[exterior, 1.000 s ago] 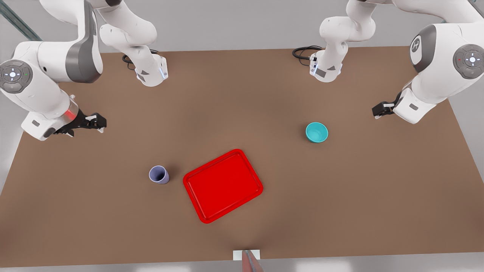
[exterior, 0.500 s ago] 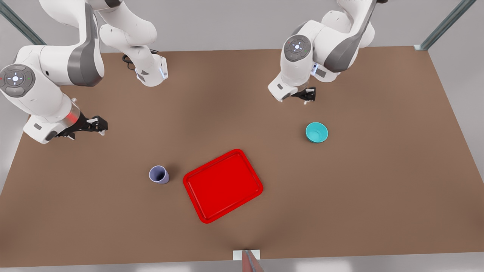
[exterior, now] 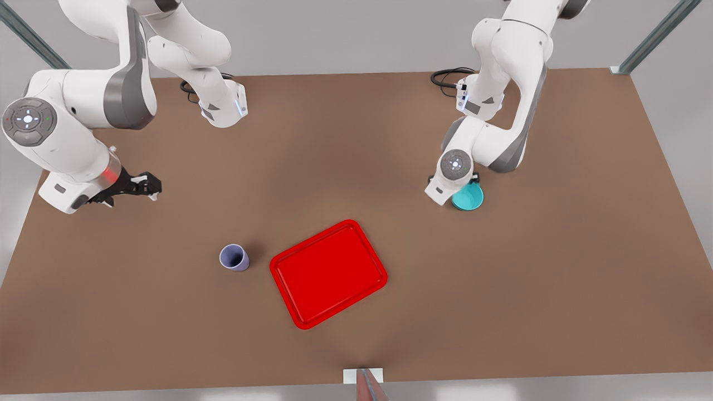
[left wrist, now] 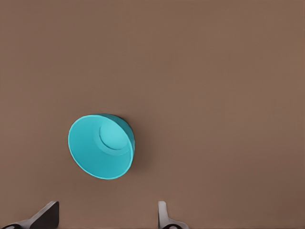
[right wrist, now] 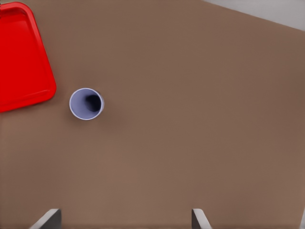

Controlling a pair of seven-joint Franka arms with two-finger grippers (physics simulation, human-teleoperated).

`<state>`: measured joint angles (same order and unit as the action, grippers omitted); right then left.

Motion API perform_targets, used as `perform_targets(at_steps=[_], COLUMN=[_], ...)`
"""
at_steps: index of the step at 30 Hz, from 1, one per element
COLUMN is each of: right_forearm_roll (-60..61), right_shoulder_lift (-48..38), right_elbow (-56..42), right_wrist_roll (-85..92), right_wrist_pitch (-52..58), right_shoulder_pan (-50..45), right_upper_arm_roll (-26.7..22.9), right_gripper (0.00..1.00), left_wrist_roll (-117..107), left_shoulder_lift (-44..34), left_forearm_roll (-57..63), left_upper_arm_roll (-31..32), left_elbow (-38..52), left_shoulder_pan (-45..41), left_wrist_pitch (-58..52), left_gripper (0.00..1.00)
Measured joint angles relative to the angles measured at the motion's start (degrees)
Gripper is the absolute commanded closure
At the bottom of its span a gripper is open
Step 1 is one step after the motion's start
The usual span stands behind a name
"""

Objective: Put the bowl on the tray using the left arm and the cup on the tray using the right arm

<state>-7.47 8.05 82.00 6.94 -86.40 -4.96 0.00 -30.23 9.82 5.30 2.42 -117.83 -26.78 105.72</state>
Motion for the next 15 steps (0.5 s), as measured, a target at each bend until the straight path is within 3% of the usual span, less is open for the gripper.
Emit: perform_targets(at_steps=[10, 15], right_forearm_roll=[0.0, 0.0], right_shoulder_lift=[0.0, 0.0], right_elbow=[0.1, 0.1], right_wrist_roll=[0.0, 0.0], right_wrist_pitch=[0.0, 0.1], right_shoulder_pan=[-0.4, -0.3], right_upper_arm_roll=[0.0, 0.0], right_gripper=[0.00, 0.00], left_wrist_roll=[2.4, 2.9], left_shoulder_lift=[7.2, 9.4], left_forearm_roll=[0.2, 0.5], left_upper_arm_roll=[1.0, 1.1], left_elbow=[-4.7, -4.7], left_shoulder_pan=[2.3, 1.8], left_wrist_pitch=[17.6, 19.0], left_gripper=[0.00, 0.00])
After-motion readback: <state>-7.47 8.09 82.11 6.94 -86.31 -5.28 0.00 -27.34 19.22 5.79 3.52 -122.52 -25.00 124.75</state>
